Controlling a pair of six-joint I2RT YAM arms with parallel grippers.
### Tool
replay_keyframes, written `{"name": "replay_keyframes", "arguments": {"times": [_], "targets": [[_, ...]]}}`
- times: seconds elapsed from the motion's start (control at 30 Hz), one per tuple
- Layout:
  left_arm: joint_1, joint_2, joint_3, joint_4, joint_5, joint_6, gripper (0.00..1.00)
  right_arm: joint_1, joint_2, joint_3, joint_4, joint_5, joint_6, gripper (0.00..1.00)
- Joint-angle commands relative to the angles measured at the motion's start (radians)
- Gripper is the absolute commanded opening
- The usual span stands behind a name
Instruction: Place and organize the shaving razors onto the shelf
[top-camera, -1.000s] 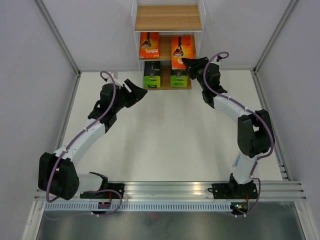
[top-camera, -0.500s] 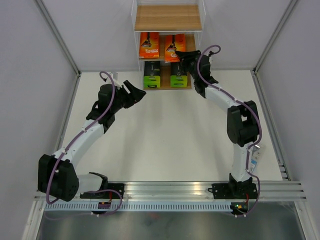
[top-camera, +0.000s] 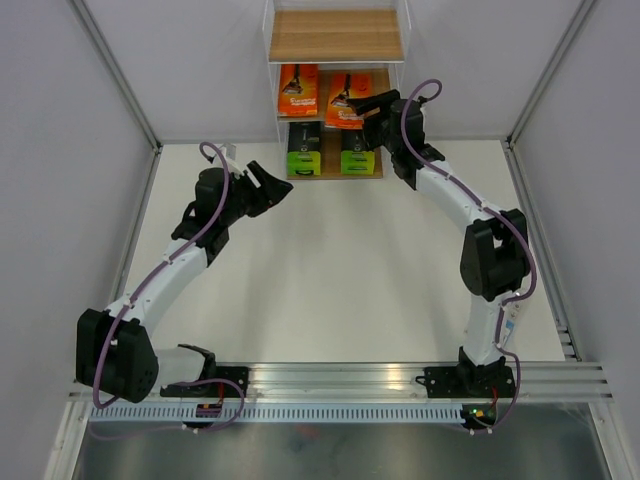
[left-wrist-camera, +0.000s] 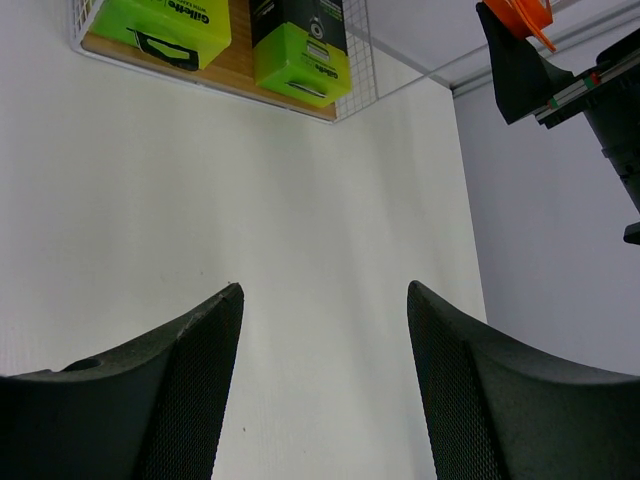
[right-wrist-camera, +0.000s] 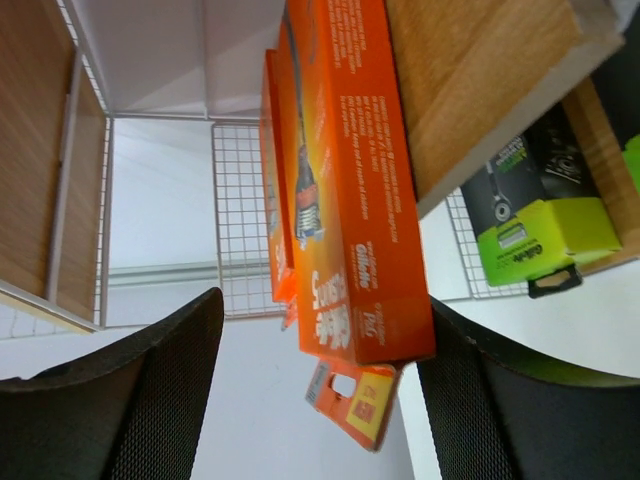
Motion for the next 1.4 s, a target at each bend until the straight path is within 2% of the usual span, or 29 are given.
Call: {"name": "replay_keyframes", "arguments": {"times": [0.0, 0.13, 0.2, 0.23, 0.4, 0.43, 0.5, 0.57, 0.93, 1.0, 1.1, 1.13, 1.17, 1.2, 1.3, 1.37], "targets": [[0.006, -0.015, 0.015, 0.004, 0.032, 0.022, 0.71, -0.008, -0.063, 0.007, -0.103, -0.027, -0.041, 0.79], [0.006, -0.015, 0.018, 0.006, 0.032, 0.023, 0.71, -0.008, -0.074, -0.019, -0.111, -0.035, -0.063, 0.74], [0.006, -0.015, 0.018, 0.004, 0.033, 0.022, 0.71, -0.008, -0.073, -0.021, -0.114, -0.029, -0.069, 0.69], [0.006, -0.015, 0.015, 0.004, 0.032, 0.019, 0.71, -0.01, -0.071, -0.021, -0.114, -0.032, -0.072, 0.63], [0.006, -0.019, 0.009, 0.004, 0.027, 0.016, 0.71, -0.01, -0.065, -0.021, -0.105, -0.035, -0.064, 0.44], [0.006, -0.02, 0.009, 0.006, 0.026, 0.016, 0.71, -0.008, -0.068, -0.022, -0.1, -0.035, -0.063, 0.37], [0.006, -0.016, 0.009, 0.006, 0.023, 0.016, 0.71, -0.01, -0.069, -0.03, -0.063, -0.035, -0.055, 0.32], [0.006, -0.015, 0.009, 0.006, 0.018, 0.016, 0.71, -0.01, -0.065, -0.024, -0.027, -0.021, -0.045, 0.21], [0.037, 0.039, 0.049, 0.01, 0.018, 0.039, 0.71, -0.016, 0.104, 0.195, 0.026, -0.013, 0.024, 0.11], [0.044, 0.049, 0.052, 0.015, 0.027, 0.039, 0.71, -0.019, 0.128, 0.231, 0.015, -0.004, 0.017, 0.11], [0.053, 0.072, 0.052, 0.035, 0.043, 0.03, 0.71, -0.022, 0.159, 0.297, -0.029, 0.002, -0.02, 0.21], [0.053, 0.082, 0.052, 0.036, 0.047, 0.025, 0.71, -0.025, 0.162, 0.306, -0.029, -0.004, -0.025, 0.36], [0.056, 0.085, 0.052, 0.039, 0.05, 0.025, 0.71, -0.027, 0.162, 0.305, -0.033, -0.01, -0.035, 0.45], [0.057, 0.088, 0.05, 0.041, 0.055, 0.023, 0.71, -0.027, 0.159, 0.306, -0.04, -0.015, -0.041, 0.61], [0.058, 0.086, 0.047, 0.041, 0.056, 0.025, 0.71, -0.027, 0.139, 0.308, -0.098, -0.033, -0.067, 0.74], [0.06, 0.085, 0.047, 0.041, 0.058, 0.025, 0.71, -0.027, 0.11, 0.3, -0.143, -0.033, -0.11, 0.75]]}}
